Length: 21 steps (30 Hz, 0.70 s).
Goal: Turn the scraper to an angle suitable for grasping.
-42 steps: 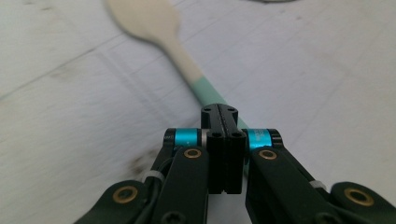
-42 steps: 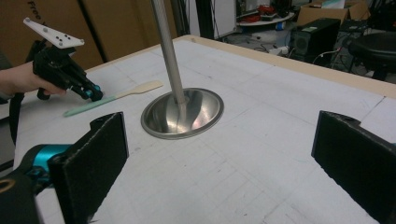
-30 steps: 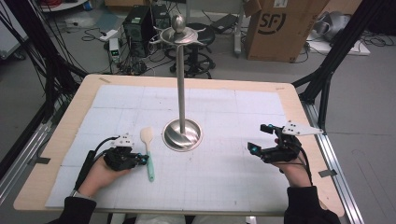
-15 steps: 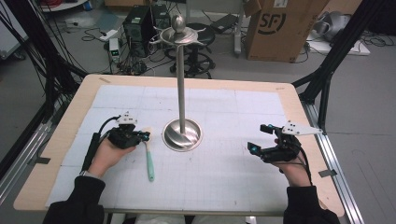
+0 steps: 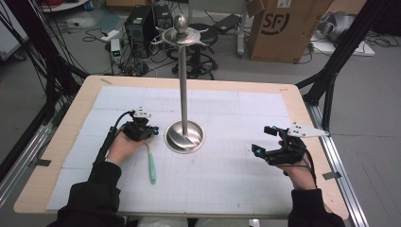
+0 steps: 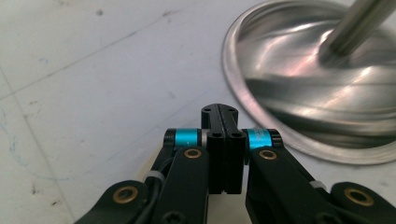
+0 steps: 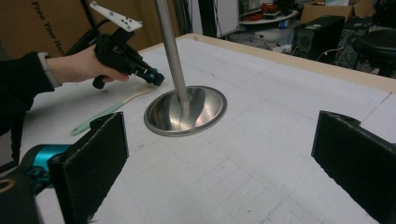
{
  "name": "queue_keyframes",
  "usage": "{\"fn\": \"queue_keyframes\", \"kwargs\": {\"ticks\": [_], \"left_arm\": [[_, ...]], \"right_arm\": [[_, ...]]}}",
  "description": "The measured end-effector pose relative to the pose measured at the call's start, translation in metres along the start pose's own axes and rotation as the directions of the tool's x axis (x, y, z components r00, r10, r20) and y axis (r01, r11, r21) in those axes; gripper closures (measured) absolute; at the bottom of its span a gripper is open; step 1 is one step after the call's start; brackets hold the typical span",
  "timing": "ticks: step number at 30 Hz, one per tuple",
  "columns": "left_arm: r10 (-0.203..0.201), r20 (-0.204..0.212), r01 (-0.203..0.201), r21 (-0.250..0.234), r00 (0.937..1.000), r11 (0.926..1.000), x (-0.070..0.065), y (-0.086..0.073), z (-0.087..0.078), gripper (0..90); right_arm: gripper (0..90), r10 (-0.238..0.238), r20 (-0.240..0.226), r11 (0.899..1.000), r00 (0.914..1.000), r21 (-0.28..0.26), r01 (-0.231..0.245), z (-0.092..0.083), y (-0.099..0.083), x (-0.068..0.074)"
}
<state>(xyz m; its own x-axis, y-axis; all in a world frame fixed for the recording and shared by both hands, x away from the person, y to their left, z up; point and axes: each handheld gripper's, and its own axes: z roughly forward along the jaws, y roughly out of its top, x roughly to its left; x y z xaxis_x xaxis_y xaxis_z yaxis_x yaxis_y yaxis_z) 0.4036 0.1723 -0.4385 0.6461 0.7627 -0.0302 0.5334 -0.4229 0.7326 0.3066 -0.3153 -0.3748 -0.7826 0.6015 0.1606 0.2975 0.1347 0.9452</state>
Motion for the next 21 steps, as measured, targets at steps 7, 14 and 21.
{"fn": "queue_keyframes", "kwargs": {"ticks": [7, 14, 21], "left_arm": [[0.029, 0.003, -0.029, -0.015, 0.9996, 0.9995, -0.003, -0.001, 0.004, 90.0], [0.077, 0.004, -0.077, -0.015, 0.997, 0.9969, -0.001, -0.004, 0.001, 90.0], [0.062, 0.007, -0.062, 0.001, 0.998, 0.9981, 0.007, -0.01, -0.007, 90.0]], "right_arm": [[2.8, 0.001, 0.0, 1.0, 1.0, 0.0, -0.001, 0.0, 0.0, 0.0], [2.8, -0.002, 0.0, 1.0, 1.0, 0.006, 0.002, -0.001, -0.001, 0.001], [2.8, 0.004, 0.017, 1.0, 0.9998, 0.004, -0.004, -0.007, -0.003, 0.0]]}}
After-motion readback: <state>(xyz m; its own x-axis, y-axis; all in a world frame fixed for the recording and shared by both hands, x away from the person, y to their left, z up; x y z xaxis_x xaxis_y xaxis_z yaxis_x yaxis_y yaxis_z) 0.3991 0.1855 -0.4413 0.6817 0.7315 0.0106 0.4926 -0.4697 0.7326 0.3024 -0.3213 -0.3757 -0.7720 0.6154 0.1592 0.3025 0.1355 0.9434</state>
